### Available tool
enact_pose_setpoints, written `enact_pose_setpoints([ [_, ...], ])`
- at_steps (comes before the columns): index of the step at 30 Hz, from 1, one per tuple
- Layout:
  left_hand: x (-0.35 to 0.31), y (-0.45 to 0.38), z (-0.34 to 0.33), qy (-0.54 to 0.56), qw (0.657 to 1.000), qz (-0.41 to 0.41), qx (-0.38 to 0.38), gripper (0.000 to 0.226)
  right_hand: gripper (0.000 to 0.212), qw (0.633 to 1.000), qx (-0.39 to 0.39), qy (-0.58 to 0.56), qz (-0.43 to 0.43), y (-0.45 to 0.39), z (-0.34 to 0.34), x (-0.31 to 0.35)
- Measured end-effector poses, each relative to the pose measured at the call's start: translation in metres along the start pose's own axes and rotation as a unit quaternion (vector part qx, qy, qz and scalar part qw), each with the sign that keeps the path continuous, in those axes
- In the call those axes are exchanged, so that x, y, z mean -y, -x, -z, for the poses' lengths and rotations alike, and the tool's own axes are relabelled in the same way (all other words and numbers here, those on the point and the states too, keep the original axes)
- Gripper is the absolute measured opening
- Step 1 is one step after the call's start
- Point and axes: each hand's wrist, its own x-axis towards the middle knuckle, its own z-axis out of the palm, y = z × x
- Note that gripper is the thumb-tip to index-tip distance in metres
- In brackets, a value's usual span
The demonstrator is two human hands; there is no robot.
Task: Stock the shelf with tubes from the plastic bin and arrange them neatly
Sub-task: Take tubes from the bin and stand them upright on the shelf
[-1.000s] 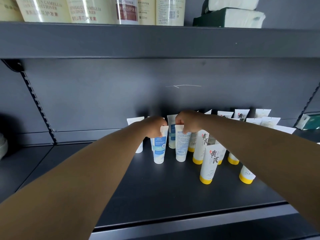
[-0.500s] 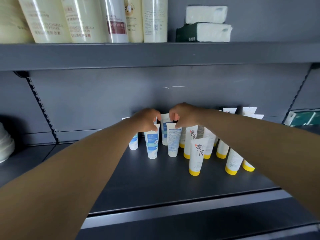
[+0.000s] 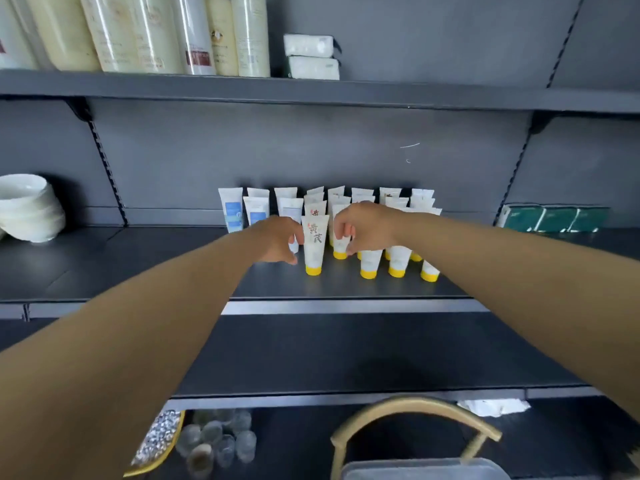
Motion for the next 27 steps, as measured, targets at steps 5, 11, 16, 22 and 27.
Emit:
enact_pose_setpoints([
  [5, -0.054, 0.056, -0.065, 0.003, 0.998, 0.008, 0.057, 0.042, 0.021, 0.998, 0.066, -0.024, -0.004, 0.086, -0.045, -0.022],
  [11, -0.082, 0.103, -0.170, 0.047, 0.989, 0.013, 0.139, 0.041, 0.028, 0.987, 0.144, -0.040, -0.059, 0.166, -0.130, -0.056],
  [16, -0.083, 0.124, -0.278, 0.059, 0.981, 0.016, 0.184, 0.039, 0.031, 0.971, 0.205, -0.044, -0.114, 0.210, -0.222, -0.090],
  [22, -0.085, 0.134, -0.401, 0.083, 0.969, 0.035, 0.230, 0.050, 0.038, 0.946, 0.287, -0.077, -0.132, 0.230, -0.342, -0.125],
  [27, -0.086, 0.113, -0.469, 0.048, 0.972, 0.030, 0.227, 0.053, 0.044, 0.933, 0.326, -0.102, -0.115, 0.224, -0.421, -0.140],
])
